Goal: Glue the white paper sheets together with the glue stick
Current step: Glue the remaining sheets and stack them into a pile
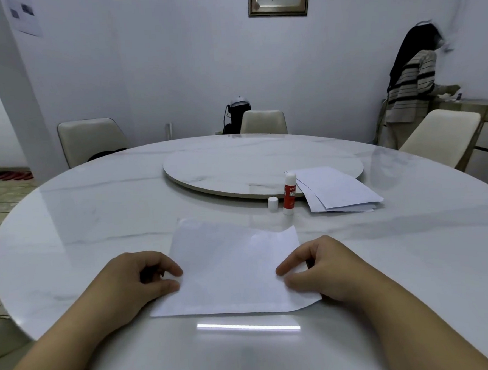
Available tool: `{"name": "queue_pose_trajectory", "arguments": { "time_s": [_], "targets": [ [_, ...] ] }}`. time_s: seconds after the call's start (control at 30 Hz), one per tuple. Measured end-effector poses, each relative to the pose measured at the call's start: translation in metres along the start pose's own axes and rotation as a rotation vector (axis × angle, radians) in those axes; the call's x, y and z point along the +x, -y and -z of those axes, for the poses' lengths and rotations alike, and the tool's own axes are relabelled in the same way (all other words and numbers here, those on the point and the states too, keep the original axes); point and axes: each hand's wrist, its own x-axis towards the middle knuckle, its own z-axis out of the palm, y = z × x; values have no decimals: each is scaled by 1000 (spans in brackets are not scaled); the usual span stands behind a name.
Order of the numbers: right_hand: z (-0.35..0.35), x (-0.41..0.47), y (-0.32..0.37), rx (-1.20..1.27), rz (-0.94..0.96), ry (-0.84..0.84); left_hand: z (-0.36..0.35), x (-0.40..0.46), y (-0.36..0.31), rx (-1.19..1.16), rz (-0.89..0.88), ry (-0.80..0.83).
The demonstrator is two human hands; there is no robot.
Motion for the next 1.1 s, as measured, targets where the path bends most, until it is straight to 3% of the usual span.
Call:
{"name": "queue_pose_trajectory", "arguments": {
  "time_s": [0.13, 0.27, 0.4, 0.43, 0.57, 0.63, 1.1],
  "targets": [
    [-3, -2, 4, -39, -38, -23, -2, 3, 2, 66, -21, 34],
    [-5, -4, 13, -238, -35, -129, -7, 12, -12, 415, 39, 102],
    [-7, 7, 26, -532, 162, -310, -34, 23, -40, 427, -63, -185],
    [-13, 13, 30, -542, 185, -309, -45, 25, -46, 426, -97, -178],
    [-51, 32, 26, -653, 120, -67, -77, 30, -43, 518, -41, 118],
    [-58, 36, 16, -697, 72, -2, -76, 31, -35, 534, 4, 186],
    [-25, 14, -6, -782, 28, 50, -61, 31, -24, 520, 2, 232]
  ]
}}
